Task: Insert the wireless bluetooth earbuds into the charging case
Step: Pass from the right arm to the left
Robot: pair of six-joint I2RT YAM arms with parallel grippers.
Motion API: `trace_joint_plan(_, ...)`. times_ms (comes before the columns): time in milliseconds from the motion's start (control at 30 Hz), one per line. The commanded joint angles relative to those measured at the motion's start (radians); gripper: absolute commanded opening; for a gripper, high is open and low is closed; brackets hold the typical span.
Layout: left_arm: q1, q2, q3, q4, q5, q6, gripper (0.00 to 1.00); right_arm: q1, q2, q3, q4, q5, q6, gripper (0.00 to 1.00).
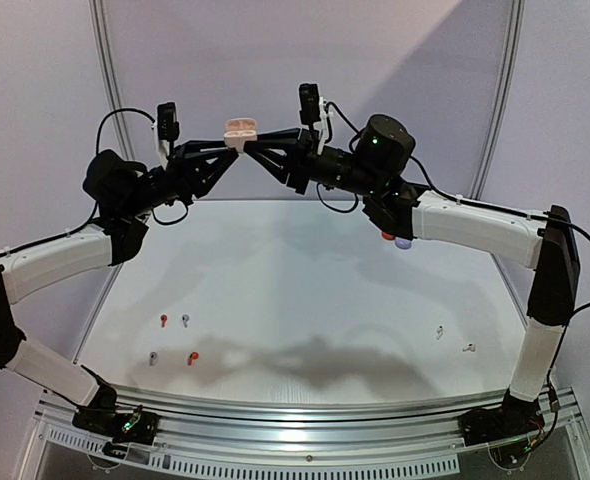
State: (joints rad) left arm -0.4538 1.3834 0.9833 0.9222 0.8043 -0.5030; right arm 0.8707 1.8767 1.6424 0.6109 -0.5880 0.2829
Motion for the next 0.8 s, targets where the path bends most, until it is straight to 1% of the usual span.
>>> trace_joint_plan(0, -0.016, 0.006, 0.023, 0.025, 0.023, 0.004, 0.30, 0.005, 0.001, 0.029, 0.004, -0.019, -0.010, 0.00)
trace_joint_plan(67, -0.016, 0.007, 0.023, 0.030, 0.031, 0.005, 0.27, 0.004, 0.007, 0.036, 0.000, -0.022, -0.010, 0.00)
trace_joint_plan(200, -0.017, 0.007, 0.023, 0.040, 0.046, 0.008, 0.28, 0.004, 0.011, 0.039, -0.013, -0.021, -0.016, 0.00)
trace_joint_plan(533, -0.017, 0.005, 0.021, 0.050, 0.033, 0.000, 0.35, 0.004, 0.020, 0.045, -0.025, -0.031, -0.022, 0.00)
trace_joint_plan(767, -0.017, 0.006, 0.023, 0.053, 0.033, -0.006, 0.26, 0.004, 0.024, 0.047, -0.037, -0.030, -0.029, 0.00)
